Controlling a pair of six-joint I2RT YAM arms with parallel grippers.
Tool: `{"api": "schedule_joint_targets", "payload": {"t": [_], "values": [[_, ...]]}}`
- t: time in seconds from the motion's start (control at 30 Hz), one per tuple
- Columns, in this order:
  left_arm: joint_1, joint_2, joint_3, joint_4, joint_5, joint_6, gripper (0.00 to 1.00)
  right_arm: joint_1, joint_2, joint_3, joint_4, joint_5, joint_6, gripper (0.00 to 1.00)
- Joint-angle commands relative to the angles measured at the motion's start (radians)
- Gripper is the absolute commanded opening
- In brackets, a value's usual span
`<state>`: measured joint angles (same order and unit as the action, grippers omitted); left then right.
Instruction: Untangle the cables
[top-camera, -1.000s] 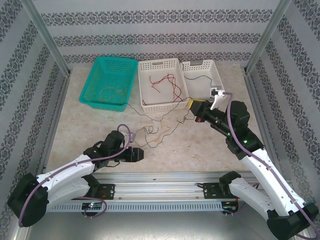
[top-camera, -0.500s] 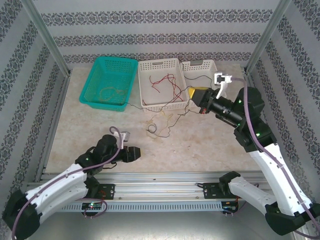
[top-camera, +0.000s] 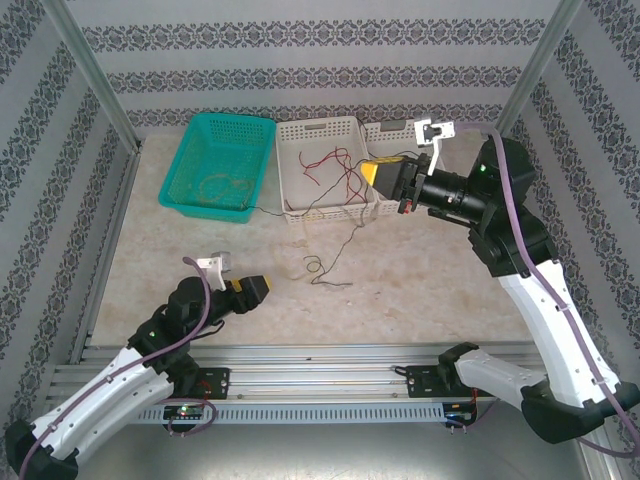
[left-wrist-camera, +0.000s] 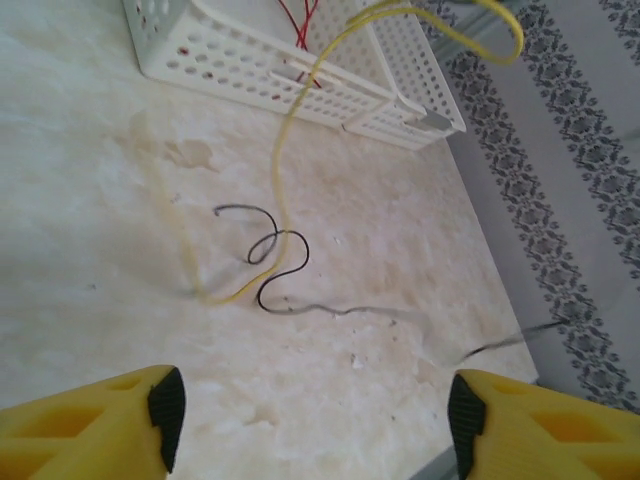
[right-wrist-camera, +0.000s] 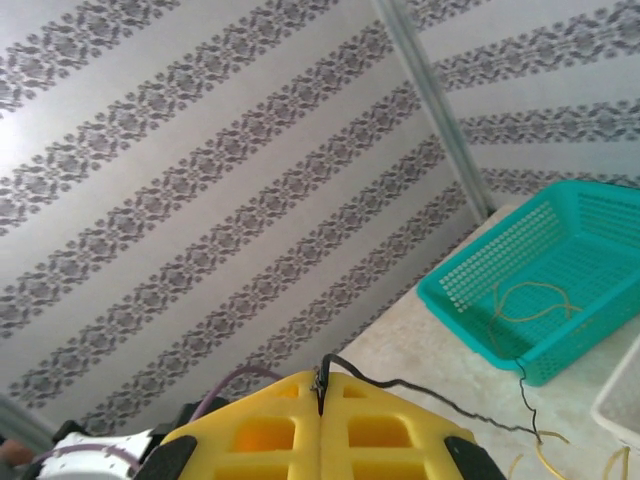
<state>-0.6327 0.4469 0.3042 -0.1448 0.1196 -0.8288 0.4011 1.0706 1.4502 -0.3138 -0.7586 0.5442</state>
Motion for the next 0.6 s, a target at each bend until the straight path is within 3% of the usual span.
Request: {"api": "schedule_joint_targets", "payload": {"t": [0.0,0.27,0.57], "values": [[0.009,0.007,0.055,0.034,-0.073,-0.013,0.76,-0.007,0.012,0.053,0.030,-0.120,0.024,0.00],[0.011,0.141,0.129,0.113,-0.027,0.018,0.77,0.006,0.020,0.029,0.043,-0.138,0.030,0.00],[0.015,0.139,0.188,0.054,-0.073,0.074,0.79,0.045,0.044,0.052,0.037,-0.131,0.013,0.00]]}}
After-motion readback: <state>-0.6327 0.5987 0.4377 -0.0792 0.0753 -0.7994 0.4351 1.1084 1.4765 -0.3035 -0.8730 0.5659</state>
